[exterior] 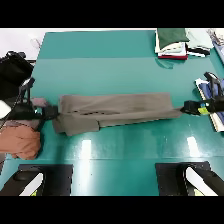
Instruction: Fold the shirts.
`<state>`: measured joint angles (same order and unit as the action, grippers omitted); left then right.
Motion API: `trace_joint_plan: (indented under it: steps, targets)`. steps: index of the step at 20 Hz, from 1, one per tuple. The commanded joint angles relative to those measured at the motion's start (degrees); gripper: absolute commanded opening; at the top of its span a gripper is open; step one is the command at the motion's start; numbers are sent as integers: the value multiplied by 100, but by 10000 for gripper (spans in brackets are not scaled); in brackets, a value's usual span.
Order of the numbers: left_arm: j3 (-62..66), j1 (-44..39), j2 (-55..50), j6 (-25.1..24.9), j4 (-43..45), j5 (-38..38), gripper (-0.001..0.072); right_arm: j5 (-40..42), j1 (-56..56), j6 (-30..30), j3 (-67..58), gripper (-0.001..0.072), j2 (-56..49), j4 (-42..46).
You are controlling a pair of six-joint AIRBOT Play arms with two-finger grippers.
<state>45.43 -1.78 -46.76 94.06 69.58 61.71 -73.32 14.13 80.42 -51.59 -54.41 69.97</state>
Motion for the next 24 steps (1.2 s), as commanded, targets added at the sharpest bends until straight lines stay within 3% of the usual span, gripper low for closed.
trace_joint_plan:
  steps: [1, 5, 6, 7, 8, 9, 12, 13, 15, 21, 24]
  targets:
    - [579, 4, -1117, -155, -129, -852, 20, 140, -216, 105, -737, 16, -1145, -2]
    - [927, 4, -1864, -155, -192, -1384, 23, 168, -197, 90, -1174, 18, -1919, 2]
    - [986, 4, -1954, -153, -188, -1425, 65, 232, -133, 0, -1167, 86, -2009, -4]
    - [1040, 4, -2002, -140, -192, -1488, 365, 234, -39, -22, -1167, 268, -2076, -4]
    - [1091, 4, -2020, -122, -192, -1499, 504, 216, 66, -177, -1158, 316, -2109, -55]
    - [1139, 4, -2017, -131, -192, -1471, 494, 197, 247, -446, -1097, 316, -2100, -273]
    - [1161, -15, -2020, -140, -361, -1187, 492, 42, 1023, -944, -752, 460, -2107, -935]
    - [1156, -76, -2020, -138, -380, -1123, 466, 28, 1272, -1051, -616, 460, -2151, -1091]
    - [1154, -345, -2020, -160, -382, -1139, 27, 7, 1757, -1344, -350, 460, -2382, -1493]
    - [1167, -1613, -2094, 199, -446, -1613, 21, 109, 1740, -2055, -240, 460, -3447, -2944]
    - [1233, -2107, -2516, 195, -680, -1786, 21, 269, 1174, -2074, -476, 444, -3853, -3040]
